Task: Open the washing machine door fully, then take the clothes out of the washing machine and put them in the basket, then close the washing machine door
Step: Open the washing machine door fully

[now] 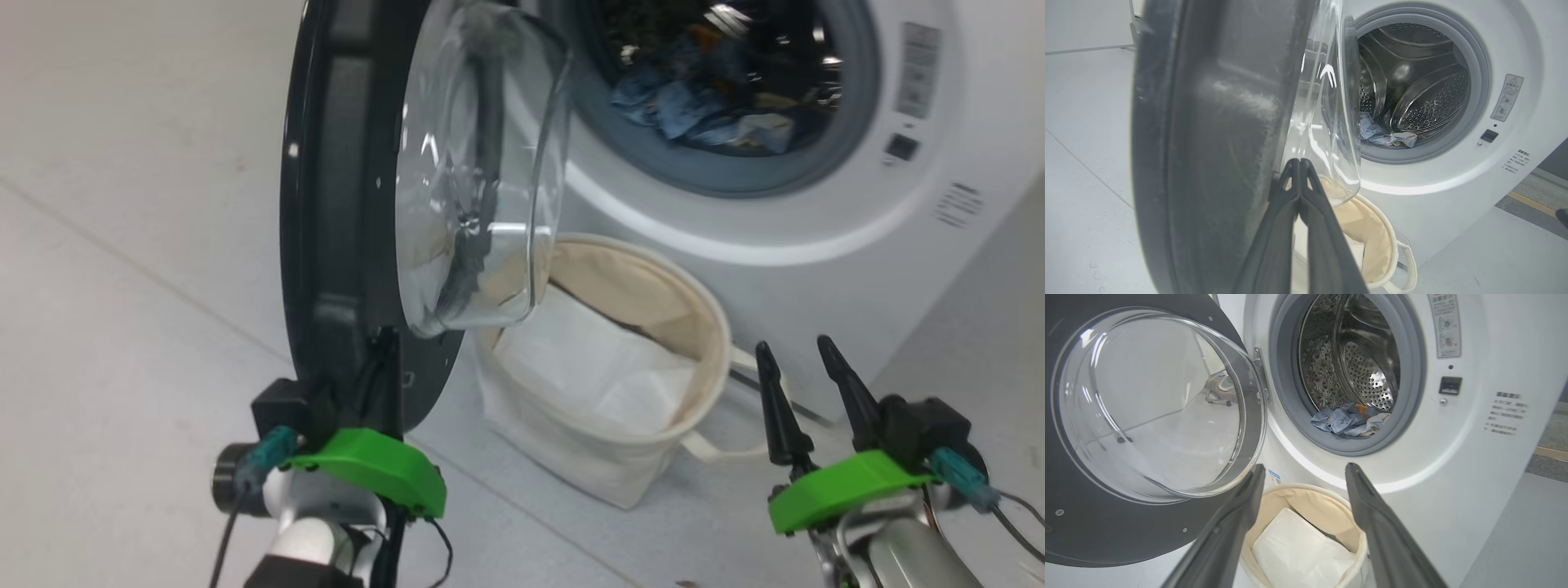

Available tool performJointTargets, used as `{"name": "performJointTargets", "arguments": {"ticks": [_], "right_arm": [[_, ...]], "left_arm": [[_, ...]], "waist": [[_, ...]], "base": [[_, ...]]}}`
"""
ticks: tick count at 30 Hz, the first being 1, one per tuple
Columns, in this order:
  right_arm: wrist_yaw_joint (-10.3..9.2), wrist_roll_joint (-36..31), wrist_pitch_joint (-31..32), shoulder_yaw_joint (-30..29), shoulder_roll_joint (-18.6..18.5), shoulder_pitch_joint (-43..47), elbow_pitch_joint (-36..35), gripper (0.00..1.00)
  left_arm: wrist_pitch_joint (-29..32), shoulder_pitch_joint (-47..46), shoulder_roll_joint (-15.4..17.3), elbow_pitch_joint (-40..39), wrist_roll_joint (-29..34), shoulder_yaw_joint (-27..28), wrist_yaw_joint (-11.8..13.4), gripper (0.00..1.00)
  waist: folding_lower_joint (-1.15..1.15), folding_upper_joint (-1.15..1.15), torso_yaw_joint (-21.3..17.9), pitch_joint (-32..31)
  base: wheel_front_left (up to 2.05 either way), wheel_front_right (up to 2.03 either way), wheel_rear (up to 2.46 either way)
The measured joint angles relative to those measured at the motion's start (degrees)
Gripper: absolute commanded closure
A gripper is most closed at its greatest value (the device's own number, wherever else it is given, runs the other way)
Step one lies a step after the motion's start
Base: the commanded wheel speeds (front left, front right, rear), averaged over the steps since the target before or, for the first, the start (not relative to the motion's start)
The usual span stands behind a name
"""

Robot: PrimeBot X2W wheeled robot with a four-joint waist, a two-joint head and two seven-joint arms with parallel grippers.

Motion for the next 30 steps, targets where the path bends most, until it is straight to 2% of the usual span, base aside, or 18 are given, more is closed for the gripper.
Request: {"name": "performJointTargets", "arguments": {"ticks": [5,11,21,26,30], "right_arm": [[0.00,0.0,0.0,3.9,-1.3,-4.6,0.2,0.00],[0.00,1.2,0.0,9.2,-4.0,-11.4,2.7,0.00],[0.00,4.6,0.0,15.7,-6.2,-17.7,5.5,0.00],[0.00,6.4,0.0,16.3,-9.5,-18.7,5.3,0.00],[0.00,7.7,0.0,16.5,-12.2,-18.9,3.8,0.00]], "left_arm": [[-3.3,-2.4,0.6,2.0,-1.5,1.8,-2.4,1.00],[-7.6,-6.8,0.4,5.1,-2.8,4.6,-2.8,1.00],[-11.8,-7.0,0.5,8.0,-5.1,12.4,1.2,1.00],[-12.6,-9.5,-0.9,9.0,-7.7,14.5,1.6,1.00],[-13.4,-13.0,-1.7,10.9,-6.5,14.3,2.9,1.00]], "waist": [[0.00,0.00,2.7,2.9],[0.00,0.00,4.2,7.6],[0.00,0.00,5.4,12.2],[0.00,0.00,5.3,14.0],[0.01,0.00,5.3,15.3]], "base": [[0.00,0.00,0.00],[0.00,0.00,0.00],[-0.08,-0.08,-0.08],[-0.24,-0.24,-0.24],[-0.20,-0.20,-0.20]]}}
